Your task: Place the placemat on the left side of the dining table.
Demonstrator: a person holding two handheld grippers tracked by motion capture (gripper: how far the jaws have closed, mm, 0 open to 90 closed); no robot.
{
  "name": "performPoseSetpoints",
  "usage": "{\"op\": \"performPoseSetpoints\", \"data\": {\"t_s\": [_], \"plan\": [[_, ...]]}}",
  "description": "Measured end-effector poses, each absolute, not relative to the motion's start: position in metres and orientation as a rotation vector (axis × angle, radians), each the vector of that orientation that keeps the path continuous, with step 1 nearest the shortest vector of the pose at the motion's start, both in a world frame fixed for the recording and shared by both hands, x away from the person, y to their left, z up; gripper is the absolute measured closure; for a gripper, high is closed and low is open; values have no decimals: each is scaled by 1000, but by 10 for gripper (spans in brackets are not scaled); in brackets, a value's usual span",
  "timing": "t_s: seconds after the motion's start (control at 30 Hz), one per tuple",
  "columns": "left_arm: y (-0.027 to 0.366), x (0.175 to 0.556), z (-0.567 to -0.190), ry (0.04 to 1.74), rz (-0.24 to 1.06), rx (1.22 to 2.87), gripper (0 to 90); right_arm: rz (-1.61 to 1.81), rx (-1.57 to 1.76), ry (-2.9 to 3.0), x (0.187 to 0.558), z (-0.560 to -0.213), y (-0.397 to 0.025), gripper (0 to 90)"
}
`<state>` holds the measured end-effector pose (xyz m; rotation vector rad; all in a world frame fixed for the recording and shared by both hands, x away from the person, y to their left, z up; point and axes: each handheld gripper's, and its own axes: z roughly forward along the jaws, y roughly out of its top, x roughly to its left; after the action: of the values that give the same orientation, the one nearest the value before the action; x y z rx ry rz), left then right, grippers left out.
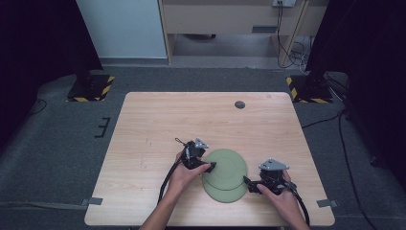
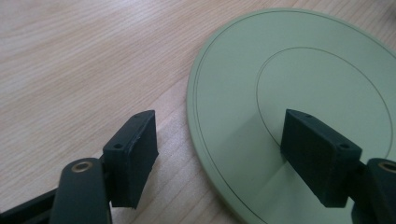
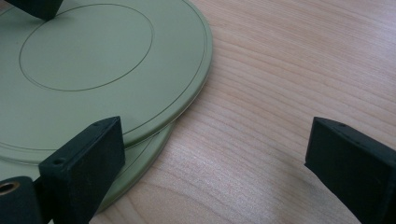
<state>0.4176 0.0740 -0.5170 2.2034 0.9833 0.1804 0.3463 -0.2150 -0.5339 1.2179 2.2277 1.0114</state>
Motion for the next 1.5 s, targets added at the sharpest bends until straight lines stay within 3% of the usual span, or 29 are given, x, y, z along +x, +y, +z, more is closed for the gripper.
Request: {"op": "performPoseSetpoints", "data": {"t_s": [0.5,0.57,0.8,1.33,1.5], "plan": [[78,421,-520,1053,69,2149,309,1014,1220,2227,347,-534,-215,47],[76,421,-520,1045,-17,2116,317,1015,1222,2227,347,-534,-215,46],[73,420,-519,1064,12,2127,330,1013,1221,2228,347,-534,-215,45],[81,417,-502,1066,29,2037,489,1011,1223,2225,347,-534,-215,40],[84,416,-496,1082,-14,1987,583,1012,1226,2228,347,-534,-215,39]]}}
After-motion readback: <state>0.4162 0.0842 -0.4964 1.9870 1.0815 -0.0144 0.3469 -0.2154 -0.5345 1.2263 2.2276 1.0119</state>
